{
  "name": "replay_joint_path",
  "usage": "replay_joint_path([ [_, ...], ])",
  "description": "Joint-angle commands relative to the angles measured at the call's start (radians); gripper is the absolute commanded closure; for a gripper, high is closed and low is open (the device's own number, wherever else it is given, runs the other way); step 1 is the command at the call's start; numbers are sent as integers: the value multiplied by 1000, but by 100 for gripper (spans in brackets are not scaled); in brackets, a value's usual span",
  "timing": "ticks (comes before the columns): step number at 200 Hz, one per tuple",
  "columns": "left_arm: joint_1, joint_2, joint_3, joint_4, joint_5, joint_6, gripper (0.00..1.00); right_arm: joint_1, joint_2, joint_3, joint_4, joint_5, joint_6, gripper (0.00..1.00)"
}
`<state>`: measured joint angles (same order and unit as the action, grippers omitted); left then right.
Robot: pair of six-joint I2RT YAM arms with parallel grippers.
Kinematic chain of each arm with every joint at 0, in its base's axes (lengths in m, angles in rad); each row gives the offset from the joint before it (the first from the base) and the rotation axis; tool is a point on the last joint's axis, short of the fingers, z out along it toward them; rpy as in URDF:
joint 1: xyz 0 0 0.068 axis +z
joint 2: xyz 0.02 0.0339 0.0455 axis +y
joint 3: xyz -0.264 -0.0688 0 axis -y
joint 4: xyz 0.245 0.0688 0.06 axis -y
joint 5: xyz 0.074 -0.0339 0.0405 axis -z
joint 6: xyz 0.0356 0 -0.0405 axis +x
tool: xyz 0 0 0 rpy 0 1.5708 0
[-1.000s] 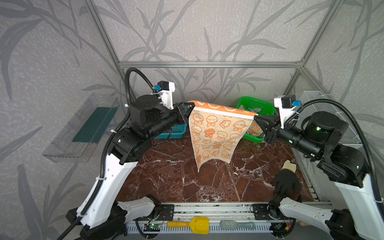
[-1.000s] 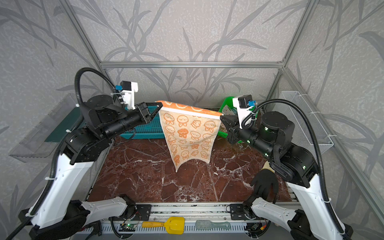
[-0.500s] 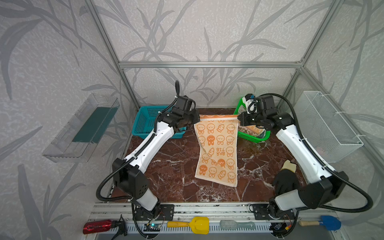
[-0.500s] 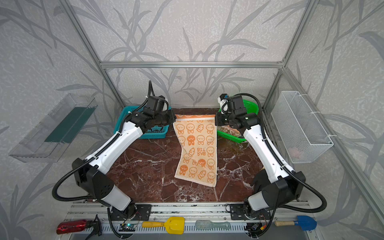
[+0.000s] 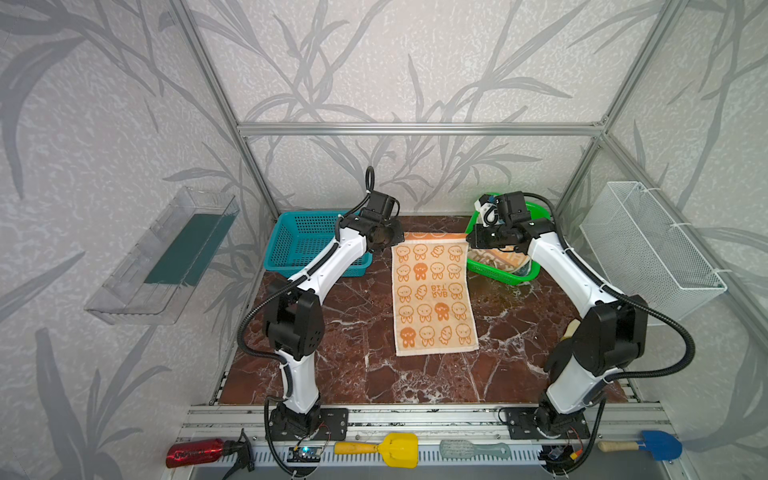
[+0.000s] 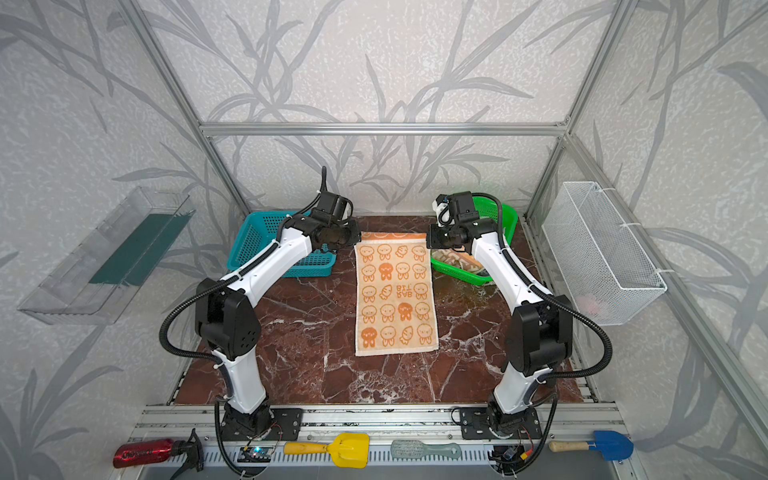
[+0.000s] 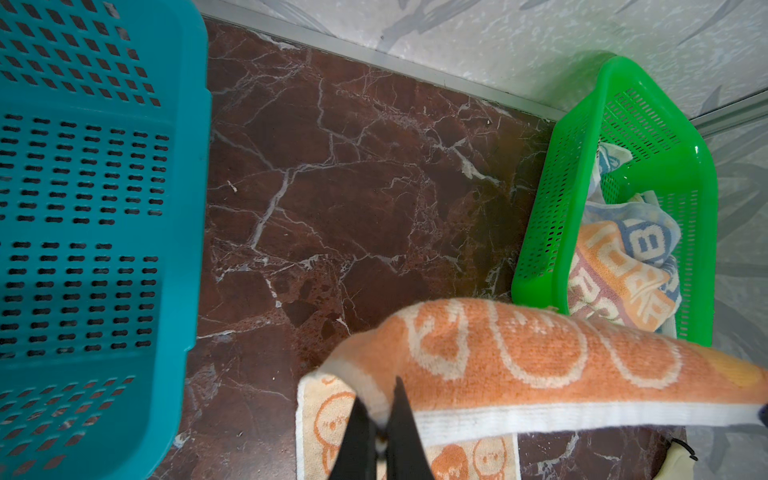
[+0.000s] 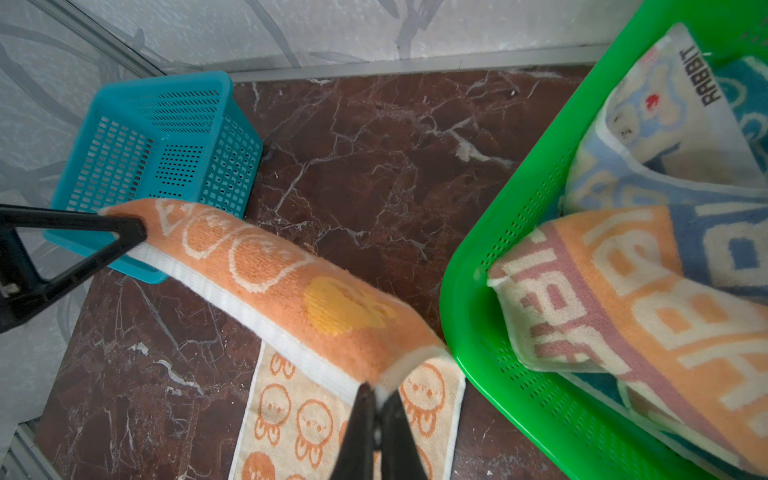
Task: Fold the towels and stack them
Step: 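Lay the towel flat on the table, drawing it toward the robot with both grippers, then fold the towel's far half toward the robot with both grippers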
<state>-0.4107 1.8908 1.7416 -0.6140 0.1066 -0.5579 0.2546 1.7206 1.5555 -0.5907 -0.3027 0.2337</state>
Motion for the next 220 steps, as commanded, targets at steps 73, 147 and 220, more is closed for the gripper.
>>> replay_joint_path([
  [73,-145,-251,-468,33,18,-78,100,-2,-275,-575,131,-52,117,100],
  [147,-173,-221,-696,111,10,-145,100,81,-171,-742,270,-69,177,100],
  [220,-121,-37,-576,125,-18,-89,100,103,20,-665,356,-46,219,100],
])
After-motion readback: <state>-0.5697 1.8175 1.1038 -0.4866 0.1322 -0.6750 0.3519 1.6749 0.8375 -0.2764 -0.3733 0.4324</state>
